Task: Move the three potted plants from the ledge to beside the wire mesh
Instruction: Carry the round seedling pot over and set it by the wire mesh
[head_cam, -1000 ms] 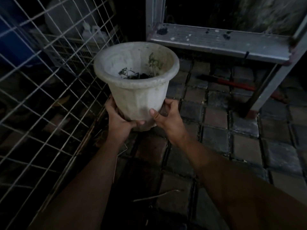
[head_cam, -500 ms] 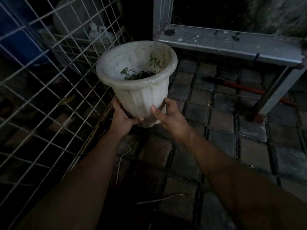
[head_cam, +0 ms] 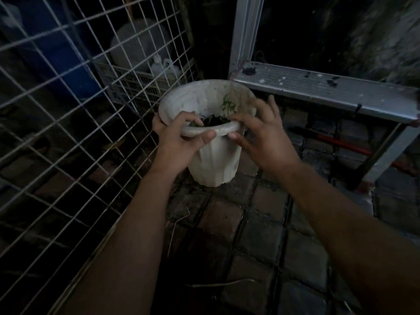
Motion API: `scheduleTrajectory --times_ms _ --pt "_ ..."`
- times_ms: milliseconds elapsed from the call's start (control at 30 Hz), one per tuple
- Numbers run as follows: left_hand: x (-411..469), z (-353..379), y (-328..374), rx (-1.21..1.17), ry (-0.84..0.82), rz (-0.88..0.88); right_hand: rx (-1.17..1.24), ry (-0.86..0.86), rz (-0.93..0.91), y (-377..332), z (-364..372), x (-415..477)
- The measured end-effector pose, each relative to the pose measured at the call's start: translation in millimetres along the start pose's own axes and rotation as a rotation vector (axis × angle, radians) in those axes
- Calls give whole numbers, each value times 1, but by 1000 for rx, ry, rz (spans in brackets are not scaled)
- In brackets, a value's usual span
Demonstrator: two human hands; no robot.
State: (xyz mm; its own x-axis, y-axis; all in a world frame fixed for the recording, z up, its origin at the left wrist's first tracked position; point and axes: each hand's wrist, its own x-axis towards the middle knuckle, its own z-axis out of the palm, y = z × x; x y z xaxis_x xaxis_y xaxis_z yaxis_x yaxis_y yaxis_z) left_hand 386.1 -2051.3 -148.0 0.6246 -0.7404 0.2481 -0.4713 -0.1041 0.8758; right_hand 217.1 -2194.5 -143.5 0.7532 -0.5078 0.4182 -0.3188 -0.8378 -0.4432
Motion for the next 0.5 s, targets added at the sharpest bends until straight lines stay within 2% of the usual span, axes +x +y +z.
scheduleTrajectory --times_ms 67,200,367,500 --pt "3 4 2 36 58 -3 -13 -82 -14 3 -6 6" --pt "8 -7 3 52 155 9 47 -127 -49 -8 -11 10" --pt "21 -29 5 35 123 28 74 -152 -40 -32 -14 16" --pt "42 -52 7 -42 66 -15 53 -105 -58 -51 -10 27"
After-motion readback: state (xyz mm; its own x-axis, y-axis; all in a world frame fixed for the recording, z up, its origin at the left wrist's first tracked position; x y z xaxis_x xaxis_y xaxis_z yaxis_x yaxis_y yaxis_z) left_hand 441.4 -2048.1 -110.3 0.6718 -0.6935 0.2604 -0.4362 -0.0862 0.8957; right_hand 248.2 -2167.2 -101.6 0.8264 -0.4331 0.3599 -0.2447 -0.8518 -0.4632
